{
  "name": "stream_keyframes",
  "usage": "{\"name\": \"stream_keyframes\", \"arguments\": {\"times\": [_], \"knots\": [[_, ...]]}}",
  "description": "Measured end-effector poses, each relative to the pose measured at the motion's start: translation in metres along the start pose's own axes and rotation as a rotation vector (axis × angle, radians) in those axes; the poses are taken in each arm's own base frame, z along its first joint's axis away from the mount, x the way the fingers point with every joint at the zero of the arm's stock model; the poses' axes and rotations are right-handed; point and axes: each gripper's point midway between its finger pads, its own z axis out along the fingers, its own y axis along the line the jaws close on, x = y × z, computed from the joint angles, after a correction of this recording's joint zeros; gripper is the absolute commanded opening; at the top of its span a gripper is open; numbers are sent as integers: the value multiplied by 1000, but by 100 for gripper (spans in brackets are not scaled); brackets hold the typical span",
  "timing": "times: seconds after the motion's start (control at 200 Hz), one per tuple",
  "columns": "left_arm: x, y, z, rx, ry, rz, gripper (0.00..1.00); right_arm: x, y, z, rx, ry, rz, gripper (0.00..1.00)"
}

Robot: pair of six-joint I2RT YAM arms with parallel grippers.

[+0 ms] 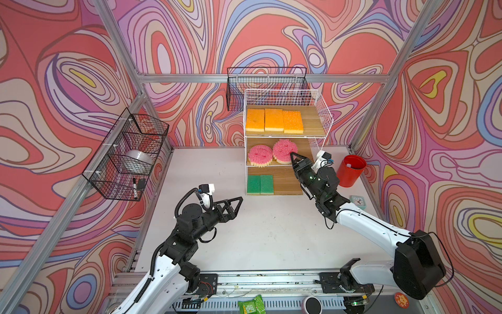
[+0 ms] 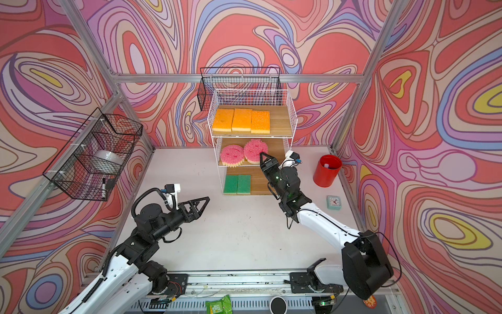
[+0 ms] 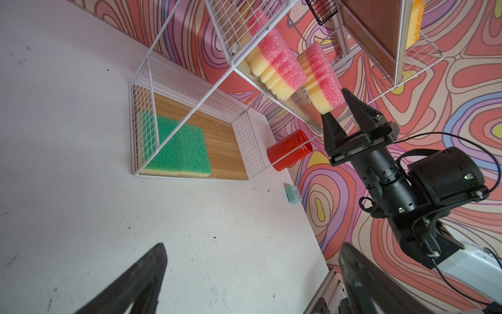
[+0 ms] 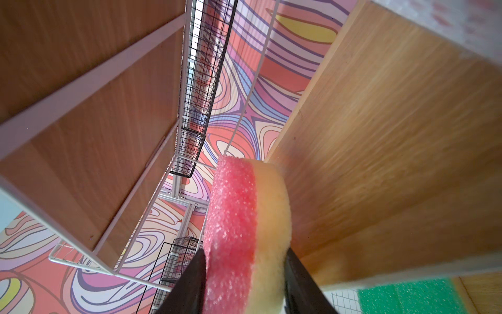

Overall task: Arrange cleaning sponges on a shelf
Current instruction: Place the cleaning sponge at the shelf.

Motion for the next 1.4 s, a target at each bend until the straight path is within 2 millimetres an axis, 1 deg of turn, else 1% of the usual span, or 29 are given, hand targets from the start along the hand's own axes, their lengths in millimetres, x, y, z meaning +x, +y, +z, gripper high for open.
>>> {"name": "stream_keyframes", "arguments": {"times": [0.285,0.476,0.636,0.786,0.911,1.021,1.116,1.397], "knots": [[0,0,0,-1,1,-1,100,-8,1,0,-2,-42,10,45],[2,3,3,-10,9,-8,100,-9,1,0,0,-49,11,45],[3,4,3,-13,13,-10,100,-9,-3,3,8,-58,17,45],[3,4,3,-13,13,-10,100,-7,-12,7,28,-61,27,45],[3,4,3,-13,13,-10,100,-9,-11,7,26,-73,32,45],[3,4,3,-13,13,-10,100,-10,-11,7,26,-78,33,51],[3,4,3,-13,13,-10,100,-10,-12,7,28,-82,31,58],[3,4,4,-15,14,-10,100,-10,-13,7,36,-82,29,68]]}}
